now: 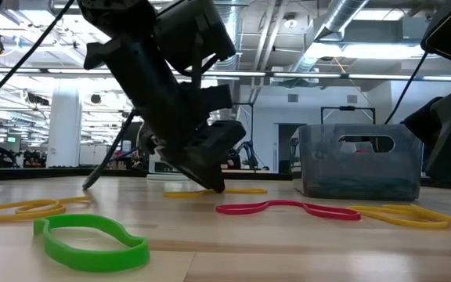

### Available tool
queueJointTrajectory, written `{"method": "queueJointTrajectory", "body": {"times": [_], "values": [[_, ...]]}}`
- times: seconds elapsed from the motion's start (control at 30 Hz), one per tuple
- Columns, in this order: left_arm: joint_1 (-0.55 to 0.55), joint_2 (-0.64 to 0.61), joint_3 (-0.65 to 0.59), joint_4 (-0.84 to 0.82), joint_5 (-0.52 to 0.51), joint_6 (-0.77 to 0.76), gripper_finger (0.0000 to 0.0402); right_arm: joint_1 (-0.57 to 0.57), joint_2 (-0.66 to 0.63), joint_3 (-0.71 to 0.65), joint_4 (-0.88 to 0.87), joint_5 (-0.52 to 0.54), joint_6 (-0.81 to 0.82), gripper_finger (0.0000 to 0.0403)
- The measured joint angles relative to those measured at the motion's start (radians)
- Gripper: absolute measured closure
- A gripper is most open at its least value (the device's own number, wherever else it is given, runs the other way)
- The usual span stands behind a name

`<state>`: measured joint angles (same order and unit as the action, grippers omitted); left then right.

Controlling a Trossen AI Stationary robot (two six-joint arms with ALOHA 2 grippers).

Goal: Pick and place items into bin
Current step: Put the yellow rubber band into the black bin

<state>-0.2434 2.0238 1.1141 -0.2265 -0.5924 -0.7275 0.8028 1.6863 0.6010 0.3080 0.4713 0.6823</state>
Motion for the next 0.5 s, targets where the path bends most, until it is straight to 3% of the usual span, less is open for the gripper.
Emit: {"method": "queueJointTrajectory", "body": {"times": [0.13, 0.3, 0.5], "values": [[0.001, 0.003, 0.0, -0.002, 0.021, 0.003, 0.0309, 0.0, 0.0, 0.0, 0.0, 0.0, 0.0, 0.0283], [0.001, 0.004, 0.0, -0.012, 0.048, 0.007, 0.0385, 0.0, 0.0, 0.0, 0.0, 0.0, 0.0, 0.0283], [-0.02, 0.004, 0.008, 0.028, 0.029, 0.064, 0.04, -0.005, 0.0, 0.0, 0.0, 0.002, 0.0, 0.0283]]}}
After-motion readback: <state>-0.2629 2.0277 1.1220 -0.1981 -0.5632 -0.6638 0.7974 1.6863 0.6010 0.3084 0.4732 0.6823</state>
